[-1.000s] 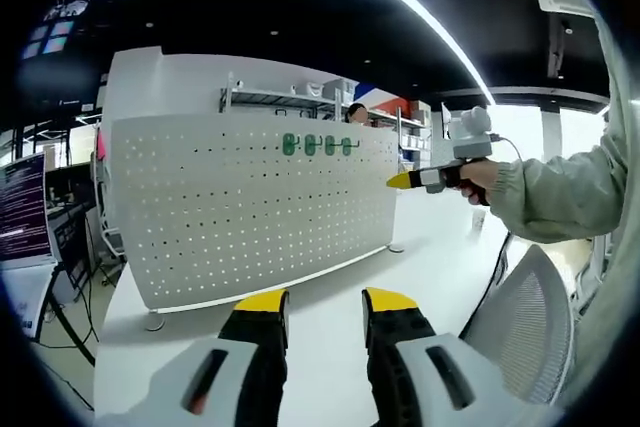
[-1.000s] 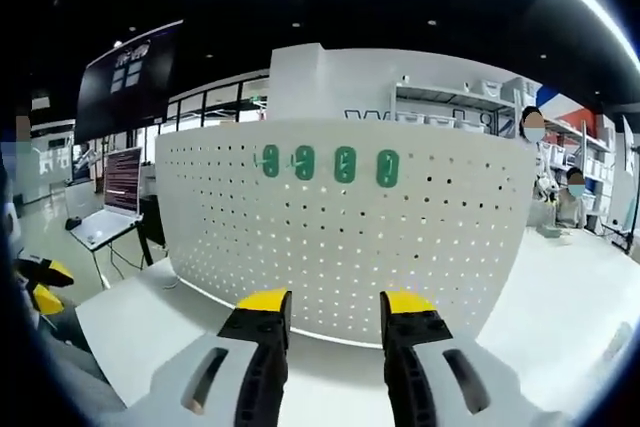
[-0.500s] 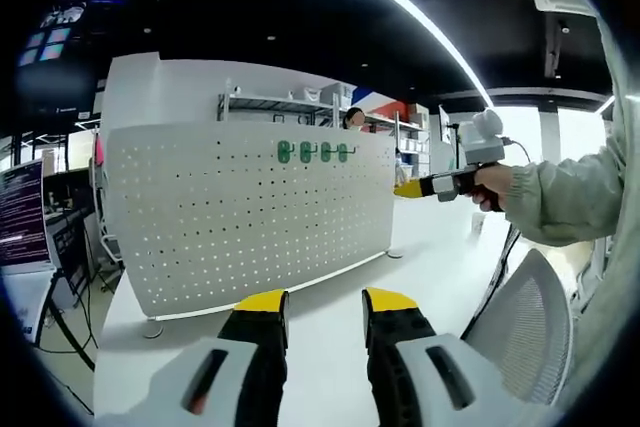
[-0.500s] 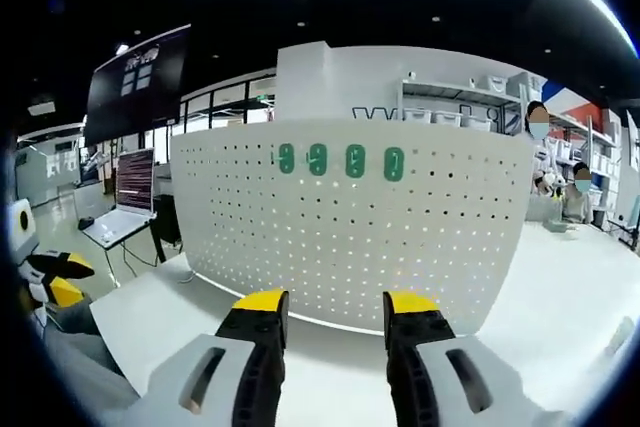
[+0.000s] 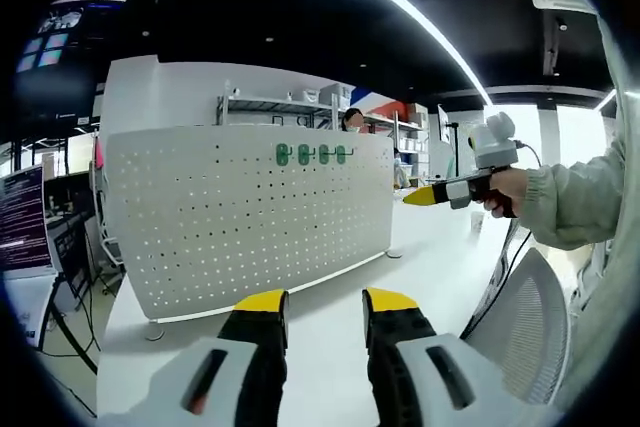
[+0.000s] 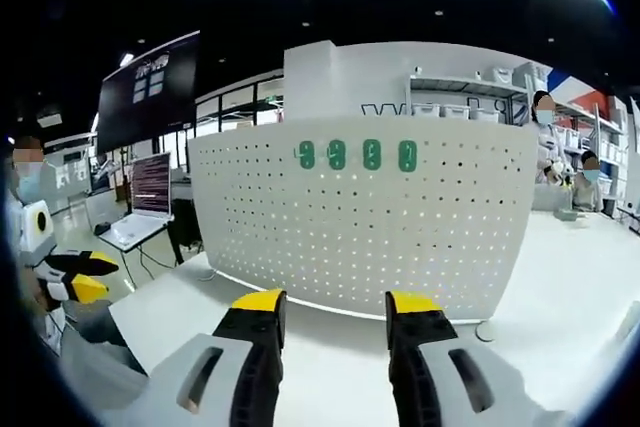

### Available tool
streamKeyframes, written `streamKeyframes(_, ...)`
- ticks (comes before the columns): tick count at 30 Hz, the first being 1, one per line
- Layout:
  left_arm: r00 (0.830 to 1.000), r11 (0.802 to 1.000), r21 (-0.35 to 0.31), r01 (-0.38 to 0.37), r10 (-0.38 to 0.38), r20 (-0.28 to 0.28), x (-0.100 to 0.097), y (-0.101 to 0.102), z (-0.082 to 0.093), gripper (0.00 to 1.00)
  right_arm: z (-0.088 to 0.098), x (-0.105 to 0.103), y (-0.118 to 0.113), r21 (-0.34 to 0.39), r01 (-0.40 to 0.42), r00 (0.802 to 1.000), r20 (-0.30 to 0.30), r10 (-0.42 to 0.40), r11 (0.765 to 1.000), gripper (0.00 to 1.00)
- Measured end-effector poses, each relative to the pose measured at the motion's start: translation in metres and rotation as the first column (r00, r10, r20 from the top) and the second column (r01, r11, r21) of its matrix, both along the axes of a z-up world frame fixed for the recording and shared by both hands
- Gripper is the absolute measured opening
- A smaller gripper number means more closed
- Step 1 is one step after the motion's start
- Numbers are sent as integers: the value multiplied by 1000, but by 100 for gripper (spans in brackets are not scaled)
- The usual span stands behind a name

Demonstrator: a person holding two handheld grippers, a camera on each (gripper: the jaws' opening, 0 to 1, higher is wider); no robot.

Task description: Insert the hook assembly into the mounting plate slot until the hook locks in place.

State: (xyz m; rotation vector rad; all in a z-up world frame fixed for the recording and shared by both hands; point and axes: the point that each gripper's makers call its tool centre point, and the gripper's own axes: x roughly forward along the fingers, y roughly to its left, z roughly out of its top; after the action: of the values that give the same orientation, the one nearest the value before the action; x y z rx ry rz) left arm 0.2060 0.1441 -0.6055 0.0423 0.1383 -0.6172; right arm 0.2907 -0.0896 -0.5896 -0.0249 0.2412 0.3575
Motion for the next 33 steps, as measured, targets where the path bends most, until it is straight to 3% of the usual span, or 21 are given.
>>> streamKeyframes(33,999,999,13,32,-32,-11,-5,-11,0,32,-21,-64,8,55,-35,996,-77,39,998,45)
